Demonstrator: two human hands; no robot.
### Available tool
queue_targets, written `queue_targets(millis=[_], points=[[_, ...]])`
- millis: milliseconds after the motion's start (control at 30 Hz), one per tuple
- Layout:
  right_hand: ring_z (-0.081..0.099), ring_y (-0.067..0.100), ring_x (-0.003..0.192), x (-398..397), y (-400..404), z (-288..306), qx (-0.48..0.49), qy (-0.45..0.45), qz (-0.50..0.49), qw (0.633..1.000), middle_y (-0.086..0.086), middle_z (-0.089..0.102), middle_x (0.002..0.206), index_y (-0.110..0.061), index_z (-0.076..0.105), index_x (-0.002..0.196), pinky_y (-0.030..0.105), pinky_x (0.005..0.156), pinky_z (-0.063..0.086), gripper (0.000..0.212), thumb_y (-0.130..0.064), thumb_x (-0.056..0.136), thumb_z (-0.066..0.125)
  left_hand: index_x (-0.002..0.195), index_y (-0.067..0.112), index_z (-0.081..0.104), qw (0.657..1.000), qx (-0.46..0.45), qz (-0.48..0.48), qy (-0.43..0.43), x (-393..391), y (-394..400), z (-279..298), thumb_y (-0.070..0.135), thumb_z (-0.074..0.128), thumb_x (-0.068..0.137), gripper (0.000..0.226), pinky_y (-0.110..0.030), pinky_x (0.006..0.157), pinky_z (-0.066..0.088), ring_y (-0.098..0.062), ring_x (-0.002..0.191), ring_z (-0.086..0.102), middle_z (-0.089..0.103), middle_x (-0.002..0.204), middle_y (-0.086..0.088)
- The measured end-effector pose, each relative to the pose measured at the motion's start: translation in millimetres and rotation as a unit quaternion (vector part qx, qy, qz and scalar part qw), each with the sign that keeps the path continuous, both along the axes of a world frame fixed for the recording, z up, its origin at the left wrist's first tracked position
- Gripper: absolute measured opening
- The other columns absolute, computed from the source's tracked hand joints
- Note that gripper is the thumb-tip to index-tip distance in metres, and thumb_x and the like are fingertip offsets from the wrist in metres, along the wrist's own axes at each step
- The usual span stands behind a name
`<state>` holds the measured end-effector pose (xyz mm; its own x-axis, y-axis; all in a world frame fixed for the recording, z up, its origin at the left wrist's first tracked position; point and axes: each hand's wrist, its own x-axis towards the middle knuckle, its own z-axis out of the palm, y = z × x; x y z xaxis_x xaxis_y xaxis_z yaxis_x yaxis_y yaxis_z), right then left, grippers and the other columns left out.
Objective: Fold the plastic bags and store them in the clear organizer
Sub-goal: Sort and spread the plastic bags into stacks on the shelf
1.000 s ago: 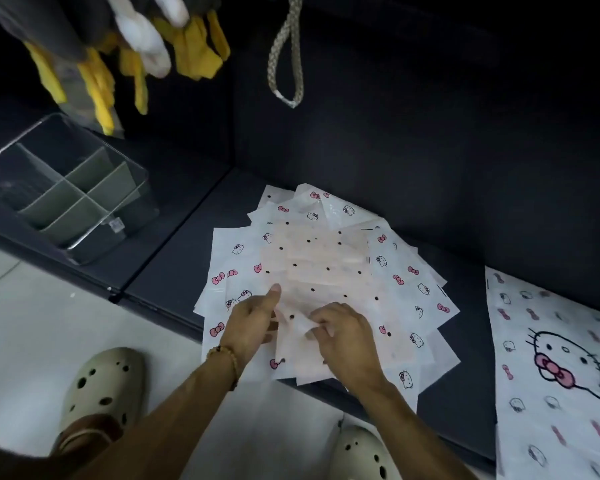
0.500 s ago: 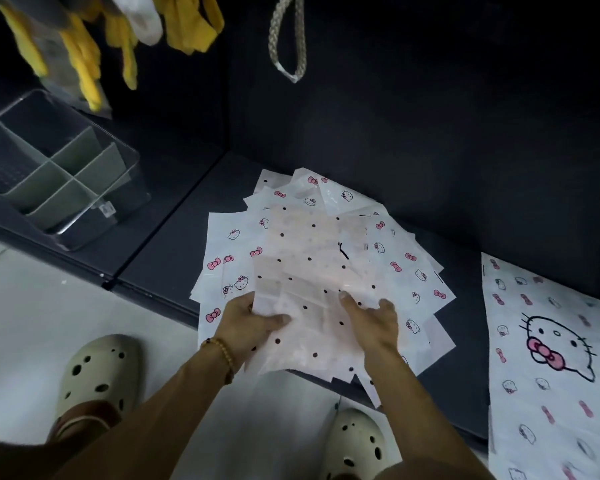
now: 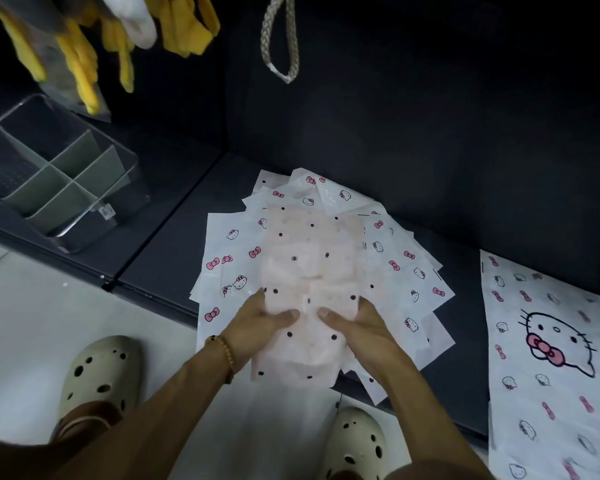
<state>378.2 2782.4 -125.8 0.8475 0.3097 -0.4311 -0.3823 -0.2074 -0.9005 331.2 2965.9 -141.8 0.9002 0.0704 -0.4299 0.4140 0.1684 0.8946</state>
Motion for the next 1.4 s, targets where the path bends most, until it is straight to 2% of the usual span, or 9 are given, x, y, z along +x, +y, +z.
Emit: queue_targets(millis=[300,400,467,633,900,1033,1100,1200,1400], points=[[0.071,0.009,0.084,3.5,46.7,-12.6,-0.023,-0.016,0.072,0.997,-0.008,0.075,0.09,-0.025,0.072,0.091,0.018,0.067,0.053,0.01,-0.018,0.088,0.065,0.109,0.014,0.066,0.975,-0.146,0.14,0.088,-27.9,65.0,-0.8,0.017,0.073,0.074,0.035,-0.048,0.073,0.058,-0.035,0.091,0.069,0.072,0.103,-0.01],[0.062,0.009,0.068,4.7,66.9,-23.6,-0.076,-0.055,0.039,0.995,-0.01,0.065,0.075,-0.017,0.066,0.085,0.025,0.063,0.047,0.016,-0.032,0.089,0.063,0.103,0.009,0.066,0.978,-0.062,0.166,0.108,-35.6,78.3,-4.1,0.01,0.068,0.083,0.021,-0.042,0.065,0.057,-0.03,0.079,0.072,0.074,0.094,-0.012],[0.059,0.013,0.093,16.8,68.3,-32.1,-0.227,-0.162,-0.022,0.96,-0.005,0.063,0.096,-0.018,0.065,0.102,0.032,0.079,0.048,0.024,-0.037,0.087,0.064,0.094,0.011,0.067,0.977,-0.014,0.181,0.113,-37.3,86.1,-6.1,0.011,0.066,0.086,0.008,-0.034,0.055,0.056,-0.025,0.067,0.072,0.075,0.081,-0.008],[0.007,0.03,0.145,21.6,61.1,-54.6,-0.508,-0.24,0.154,0.813,0.006,0.013,0.158,-0.021,0.026,0.148,0.047,0.115,0.015,0.09,-0.069,0.078,0.056,0.093,0.014,0.066,0.967,-0.003,0.22,0.131,-42.0,104.6,-7.1,0.016,0.066,0.087,0.007,-0.037,0.061,0.055,-0.029,0.073,0.07,0.074,0.082,-0.007],[0.006,0.011,0.148,16.5,49.1,-50.5,-0.394,-0.269,0.223,0.85,-0.006,0.024,0.157,-0.036,0.055,0.132,0.044,0.119,0.002,0.047,-0.014,0.09,0.058,0.094,0.013,0.064,0.961,-0.021,0.232,0.147,-50.0,113.2,2.2,0.015,0.065,0.087,0.007,-0.042,0.068,0.055,-0.036,0.082,0.067,0.072,0.09,-0.012],[-0.005,0.013,0.148,2.2,31.3,-44.7,-0.44,-0.236,0.216,0.839,-0.006,0.015,0.16,-0.036,0.041,0.142,0.051,0.115,-0.01,0.064,-0.032,0.082,0.062,0.098,0.014,0.065,0.963,-0.014,0.224,0.147,-49.3,113.6,-0.3,0.019,0.067,0.086,0.013,-0.044,0.072,0.055,-0.037,0.086,0.067,0.071,0.095,-0.011],[0.0,0.024,0.148,-5.0,25.6,-43.6,-0.509,-0.204,0.167,0.82,-0.001,0.013,0.16,-0.028,0.028,0.149,0.051,0.116,0.001,0.081,-0.054,0.079,0.061,0.095,0.014,0.067,0.967,0.003,0.211,0.142,-48.1,107.8,-4.0,0.017,0.067,0.085,0.01,-0.042,0.071,0.055,-0.035,0.083,0.067,0.071,0.093,-0.01],[0.021,0.027,0.142,-12.8,23.4,-41.2,-0.528,-0.211,0.145,0.81,0.004,0.027,0.155,-0.021,0.044,0.14,0.044,0.111,0.03,0.05,-0.038,0.094,0.052,0.094,0.011,0.068,0.971,0.016,0.188,0.145,-44.3,97.4,-8.7,0.014,0.067,0.086,0.009,-0.043,0.074,0.055,-0.034,0.082,0.067,0.071,0.092,-0.011],[0.052,0.015,0.125,-10.9,24.2,-7.9,-0.182,-0.183,-0.002,0.966,-0.003,0.059,0.128,-0.019,0.064,0.122,0.019,0.106,0.035,0.031,-0.006,0.099,0.047,0.086,0.013,0.069,0.978,0.044,0.17,0.116,-37.4,95.5,-8.6,0.005,0.062,0.087,0.01,-0.031,0.062,0.051,-0.025,0.072,0.066,0.071,0.088,-0.008]])
